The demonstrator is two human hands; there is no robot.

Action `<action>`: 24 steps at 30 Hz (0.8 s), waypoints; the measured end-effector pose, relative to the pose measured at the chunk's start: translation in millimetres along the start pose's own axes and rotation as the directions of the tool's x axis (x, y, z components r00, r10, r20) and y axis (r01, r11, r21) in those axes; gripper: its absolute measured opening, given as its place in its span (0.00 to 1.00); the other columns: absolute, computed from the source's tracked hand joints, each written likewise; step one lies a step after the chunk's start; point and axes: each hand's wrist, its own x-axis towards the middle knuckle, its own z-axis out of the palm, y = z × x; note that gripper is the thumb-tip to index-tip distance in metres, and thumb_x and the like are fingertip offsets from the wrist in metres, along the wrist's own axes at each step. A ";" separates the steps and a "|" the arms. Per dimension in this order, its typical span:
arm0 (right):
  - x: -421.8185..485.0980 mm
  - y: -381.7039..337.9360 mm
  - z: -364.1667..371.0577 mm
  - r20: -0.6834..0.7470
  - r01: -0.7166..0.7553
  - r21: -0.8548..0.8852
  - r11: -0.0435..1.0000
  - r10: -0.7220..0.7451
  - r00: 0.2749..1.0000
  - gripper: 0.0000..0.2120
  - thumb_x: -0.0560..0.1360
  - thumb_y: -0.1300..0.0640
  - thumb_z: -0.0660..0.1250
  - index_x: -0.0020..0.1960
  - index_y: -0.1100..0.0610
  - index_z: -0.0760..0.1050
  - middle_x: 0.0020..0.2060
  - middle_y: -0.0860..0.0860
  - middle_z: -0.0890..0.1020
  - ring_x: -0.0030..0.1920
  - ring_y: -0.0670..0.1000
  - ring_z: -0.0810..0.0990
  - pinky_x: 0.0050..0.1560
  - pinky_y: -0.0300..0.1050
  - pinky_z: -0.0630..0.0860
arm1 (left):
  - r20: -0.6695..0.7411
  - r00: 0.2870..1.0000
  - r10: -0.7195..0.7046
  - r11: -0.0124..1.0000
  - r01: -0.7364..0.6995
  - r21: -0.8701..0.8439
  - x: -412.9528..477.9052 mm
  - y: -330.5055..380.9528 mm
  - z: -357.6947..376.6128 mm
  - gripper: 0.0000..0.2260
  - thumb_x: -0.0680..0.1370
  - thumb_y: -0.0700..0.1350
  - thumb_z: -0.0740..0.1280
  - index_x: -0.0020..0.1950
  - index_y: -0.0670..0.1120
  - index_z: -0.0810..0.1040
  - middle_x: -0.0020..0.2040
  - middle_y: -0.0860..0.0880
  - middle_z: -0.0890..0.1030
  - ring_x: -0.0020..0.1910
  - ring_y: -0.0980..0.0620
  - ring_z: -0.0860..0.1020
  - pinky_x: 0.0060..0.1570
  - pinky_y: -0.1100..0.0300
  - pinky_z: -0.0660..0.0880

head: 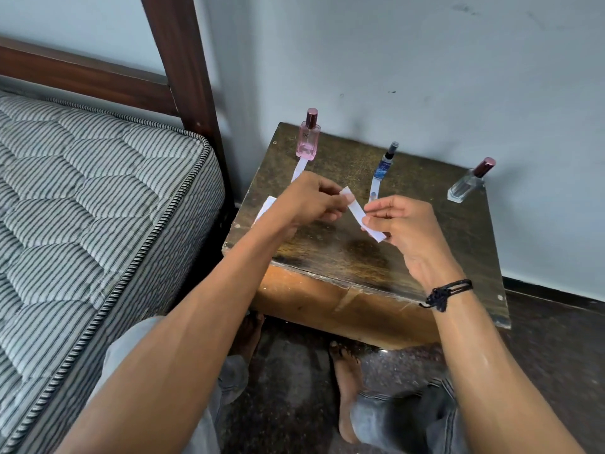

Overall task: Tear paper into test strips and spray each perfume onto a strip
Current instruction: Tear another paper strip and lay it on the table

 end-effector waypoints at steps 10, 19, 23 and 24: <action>-10.2 21.7 -20.3 0.004 0.026 -0.250 0.968 -0.025 1.000 0.09 0.73 0.65 0.77 0.44 0.52 0.84 0.36 0.46 0.87 0.39 0.47 0.86 0.43 0.44 0.82 | -0.118 0.993 0.012 0.992 0.003 0.126 8.5 -0.1 18.3 0.01 0.73 0.37 0.76 0.43 0.42 0.85 0.42 0.42 0.86 0.42 0.47 0.85 0.47 0.55 0.83; -16.6 32.1 -28.3 0.018 0.065 -0.526 0.848 -0.066 0.998 0.05 0.75 0.58 0.77 0.44 0.48 0.85 0.36 0.41 0.84 0.38 0.37 0.81 0.37 0.32 0.72 | -0.171 0.976 0.135 0.772 0.005 0.635 15.3 -0.9 39.2 0.03 0.73 0.49 0.75 0.46 0.52 0.87 0.45 0.49 0.86 0.46 0.48 0.82 0.50 0.51 0.80; -18.0 33.6 -30.6 0.044 0.069 -0.542 0.838 -0.054 0.998 0.05 0.74 0.58 0.77 0.44 0.48 0.84 0.37 0.42 0.84 0.40 0.39 0.81 0.39 0.35 0.74 | -0.157 0.979 0.132 0.734 0.010 0.679 16.4 -0.7 43.2 0.01 0.73 0.48 0.75 0.44 0.53 0.86 0.46 0.49 0.86 0.48 0.46 0.83 0.52 0.49 0.80; -18.1 34.2 -31.3 0.051 0.073 -0.545 0.835 -0.054 0.997 0.06 0.74 0.58 0.77 0.43 0.48 0.84 0.37 0.42 0.84 0.39 0.39 0.81 0.38 0.35 0.73 | -0.157 0.979 0.128 0.730 0.014 0.683 16.6 -0.7 44.2 0.01 0.72 0.48 0.75 0.43 0.53 0.86 0.45 0.49 0.86 0.48 0.46 0.83 0.52 0.50 0.80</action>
